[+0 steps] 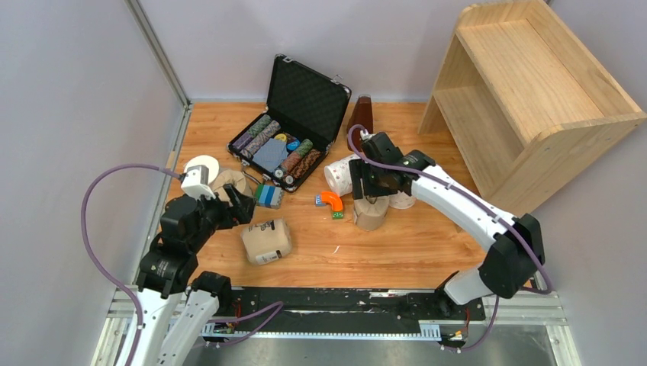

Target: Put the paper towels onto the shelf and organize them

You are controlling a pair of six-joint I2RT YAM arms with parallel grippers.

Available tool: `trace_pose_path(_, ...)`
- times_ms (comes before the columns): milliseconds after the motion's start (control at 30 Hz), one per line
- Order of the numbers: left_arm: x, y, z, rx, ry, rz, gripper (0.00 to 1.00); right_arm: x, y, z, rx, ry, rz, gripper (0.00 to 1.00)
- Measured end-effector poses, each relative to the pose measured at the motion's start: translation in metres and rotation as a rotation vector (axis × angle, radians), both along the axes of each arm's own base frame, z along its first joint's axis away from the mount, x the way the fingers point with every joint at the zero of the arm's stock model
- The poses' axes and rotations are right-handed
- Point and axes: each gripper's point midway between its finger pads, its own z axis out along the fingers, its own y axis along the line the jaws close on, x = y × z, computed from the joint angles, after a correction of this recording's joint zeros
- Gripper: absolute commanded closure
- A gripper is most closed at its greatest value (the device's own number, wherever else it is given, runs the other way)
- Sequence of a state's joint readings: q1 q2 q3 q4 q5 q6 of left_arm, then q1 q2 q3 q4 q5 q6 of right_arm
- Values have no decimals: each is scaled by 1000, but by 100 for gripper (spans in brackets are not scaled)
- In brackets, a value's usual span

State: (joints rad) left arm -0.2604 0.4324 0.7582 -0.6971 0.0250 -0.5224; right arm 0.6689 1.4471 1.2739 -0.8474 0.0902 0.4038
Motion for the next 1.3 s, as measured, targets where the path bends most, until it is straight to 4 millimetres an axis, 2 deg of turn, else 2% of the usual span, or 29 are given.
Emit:
trace_pose_path(167, -2, -6, -3, -37, 18, -19, 0, -3, 1, -21, -41, 84, -6, 36)
trace_pose_path(400, -10, -14, 0, -98, 10, -44, 0, -3, 5, -34, -54, 135, -26, 38)
trace_pose_path(533, -15, -16, 4, -124, -1, -56, 0, -3, 5, -45, -72, 165, -39, 43)
trace_pose_path(633, -18, -19, 3, -142, 1, -66, 0, -3, 5, -52, -84, 180, -51, 50)
trace_pose_path(767, -21, -21, 1, -163, 15, -72, 0, -2, 5, -56, -91, 191, -60, 64)
trace_pose_path(933, -24, -25, -2, -188, 34, -83, 0, -4, 7, -53, -69, 194, -76, 77)
trace_pose_path(1000, -24, -29, -1, -204, 35, -99, 0, -6, 9, -45, -41, 187, -76, 79)
trace_pose_path(1100, -22, -37, 7, -234, 19, -135, 0, -12, 14, -19, 44, 152, -54, 81)
trace_pose_path(1300, -4, -63, 22, -307, 19, -243, 0, -27, 32, 72, 345, -35, 37, 86)
